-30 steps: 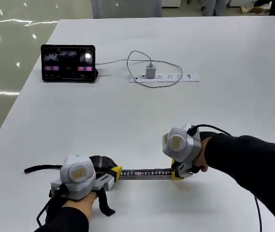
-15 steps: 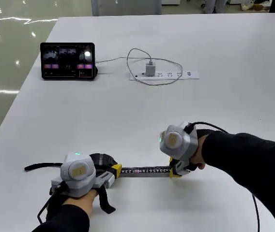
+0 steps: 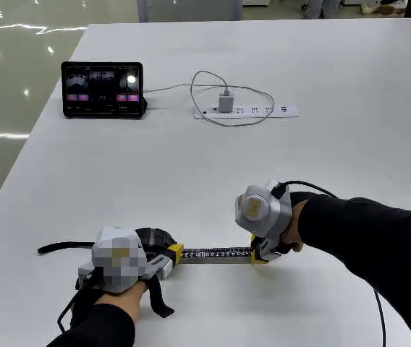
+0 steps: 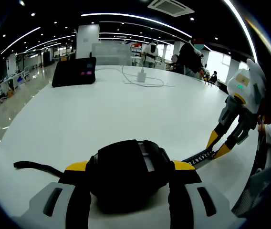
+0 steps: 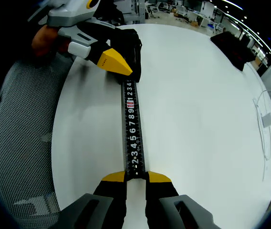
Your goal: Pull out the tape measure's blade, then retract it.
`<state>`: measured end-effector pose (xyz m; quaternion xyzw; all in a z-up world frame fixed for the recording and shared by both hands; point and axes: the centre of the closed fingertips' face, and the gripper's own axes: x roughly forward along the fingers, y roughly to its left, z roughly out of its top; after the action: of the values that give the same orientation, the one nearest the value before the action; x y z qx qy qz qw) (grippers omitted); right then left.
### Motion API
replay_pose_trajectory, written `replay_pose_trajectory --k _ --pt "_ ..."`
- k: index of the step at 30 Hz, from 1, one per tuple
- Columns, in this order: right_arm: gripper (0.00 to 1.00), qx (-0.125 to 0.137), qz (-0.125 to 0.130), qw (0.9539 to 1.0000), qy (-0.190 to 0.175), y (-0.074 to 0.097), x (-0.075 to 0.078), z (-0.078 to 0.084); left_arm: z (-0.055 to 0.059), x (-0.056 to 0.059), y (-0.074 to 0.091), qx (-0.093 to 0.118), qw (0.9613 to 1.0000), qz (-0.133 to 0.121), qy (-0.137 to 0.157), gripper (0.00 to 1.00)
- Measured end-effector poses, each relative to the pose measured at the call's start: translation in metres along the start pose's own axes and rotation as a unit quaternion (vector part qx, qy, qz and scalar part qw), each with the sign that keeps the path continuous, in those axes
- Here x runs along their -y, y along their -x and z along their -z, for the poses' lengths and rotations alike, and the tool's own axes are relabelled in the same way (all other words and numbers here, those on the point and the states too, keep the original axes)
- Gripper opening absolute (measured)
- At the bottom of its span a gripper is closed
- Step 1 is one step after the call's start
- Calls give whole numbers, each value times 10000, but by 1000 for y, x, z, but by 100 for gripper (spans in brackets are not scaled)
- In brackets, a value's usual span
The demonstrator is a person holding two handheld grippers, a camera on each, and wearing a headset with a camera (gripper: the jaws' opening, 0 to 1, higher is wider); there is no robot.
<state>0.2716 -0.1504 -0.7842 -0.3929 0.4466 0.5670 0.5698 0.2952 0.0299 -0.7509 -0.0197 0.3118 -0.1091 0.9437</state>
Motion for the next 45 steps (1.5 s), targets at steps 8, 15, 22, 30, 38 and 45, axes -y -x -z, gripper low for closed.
replay_pose_trajectory --k 8,15,22,30,38,45 --pt "11 7 11 10000 16 -1 -1 -3 0 0 0 6 10000 -1 -4 61" --pt "11 35 16 10000 -8 -2 -1 -7 0 0 0 2 10000 0 5 61" --pt "11 18 19 10000 22 -3 -1 -10 0 0 0 4 10000 1 10 61" --pt "11 93 67 9999 -35 -4 -1 -15 0 0 0 -12 10000 12 20 61" --pt "11 130 15 9999 29 -6 -1 -18 0 0 0 -29 10000 16 21 61" --pt "11 201 -54 9997 98 -6 -2 -21 0 0 0 -27 10000 25 18 61"
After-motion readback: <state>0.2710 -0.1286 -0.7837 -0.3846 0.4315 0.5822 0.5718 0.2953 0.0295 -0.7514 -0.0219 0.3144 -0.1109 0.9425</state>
